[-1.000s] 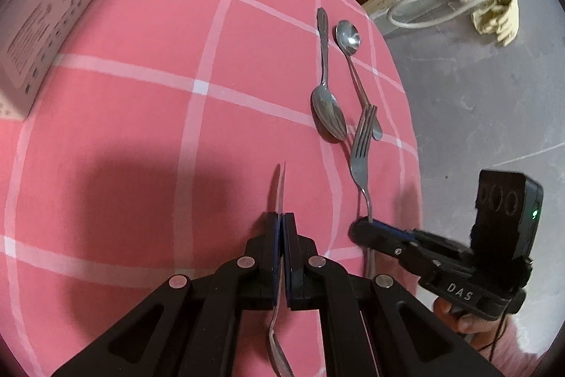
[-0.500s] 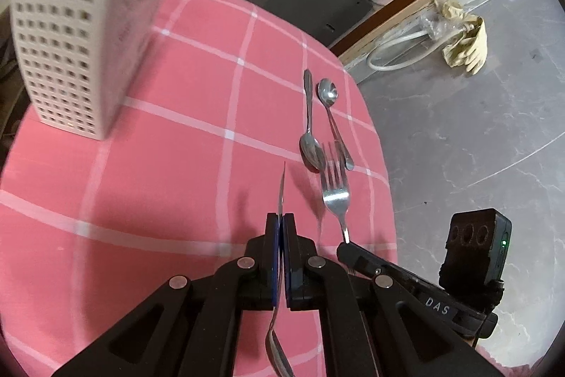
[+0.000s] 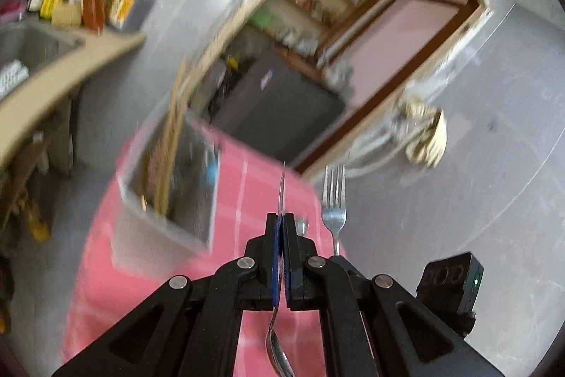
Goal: Organize utensils
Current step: 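Carry the knife with the left tool while the right tool carries the fork toward the caddy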
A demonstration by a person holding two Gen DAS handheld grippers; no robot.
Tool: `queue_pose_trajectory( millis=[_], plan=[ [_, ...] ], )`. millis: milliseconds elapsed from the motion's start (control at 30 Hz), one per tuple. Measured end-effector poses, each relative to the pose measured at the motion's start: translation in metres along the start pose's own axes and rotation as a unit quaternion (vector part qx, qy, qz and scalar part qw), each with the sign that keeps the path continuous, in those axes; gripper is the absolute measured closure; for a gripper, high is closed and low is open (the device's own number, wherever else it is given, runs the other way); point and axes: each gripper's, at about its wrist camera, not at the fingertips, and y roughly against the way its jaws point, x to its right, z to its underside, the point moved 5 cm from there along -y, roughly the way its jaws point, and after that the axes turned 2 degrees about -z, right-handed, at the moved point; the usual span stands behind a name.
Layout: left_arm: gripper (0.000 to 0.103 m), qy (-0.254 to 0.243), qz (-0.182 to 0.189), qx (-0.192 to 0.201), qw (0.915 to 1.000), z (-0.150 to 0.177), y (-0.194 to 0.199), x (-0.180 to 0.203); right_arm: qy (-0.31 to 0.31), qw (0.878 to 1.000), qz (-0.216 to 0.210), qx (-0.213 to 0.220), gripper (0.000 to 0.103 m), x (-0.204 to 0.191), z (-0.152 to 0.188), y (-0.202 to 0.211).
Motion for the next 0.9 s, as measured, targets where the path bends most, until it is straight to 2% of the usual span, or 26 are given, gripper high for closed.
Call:
queue_pose_trajectory(
  millis=[200,367,500,667,900],
  plan=[
    [0.100,-0.031,-0.021,0.075,0.9965,-0.064,0.010,-0.013,0.021,0.997,-0.034,0.070,0.101,-0.038,-0.025,-0.039],
    [0.100,-0.044,-0.031,0.100,0.9936,-0.089,0.001,-0.034,0.056,0.993,-0.029,0.103,0.101,-0.049,-0.025,-0.068],
    [0.100,-0.048,-0.034,0.115,0.9917,-0.092,-0.009,-0.049,0.085,0.990,-0.023,0.113,0.101,-0.048,-0.018,-0.083],
    [0.100,-0.040,-0.019,0.134,0.9900,-0.086,-0.020,-0.059,0.098,0.989,-0.022,0.106,0.101,-0.037,-0.007,-0.093],
    [0.100,-0.109,-0.031,0.157,0.9811,-0.069,-0.027,-0.049,0.120,0.989,-0.019,0.089,0.101,-0.024,0.006,-0.093]
  ],
)
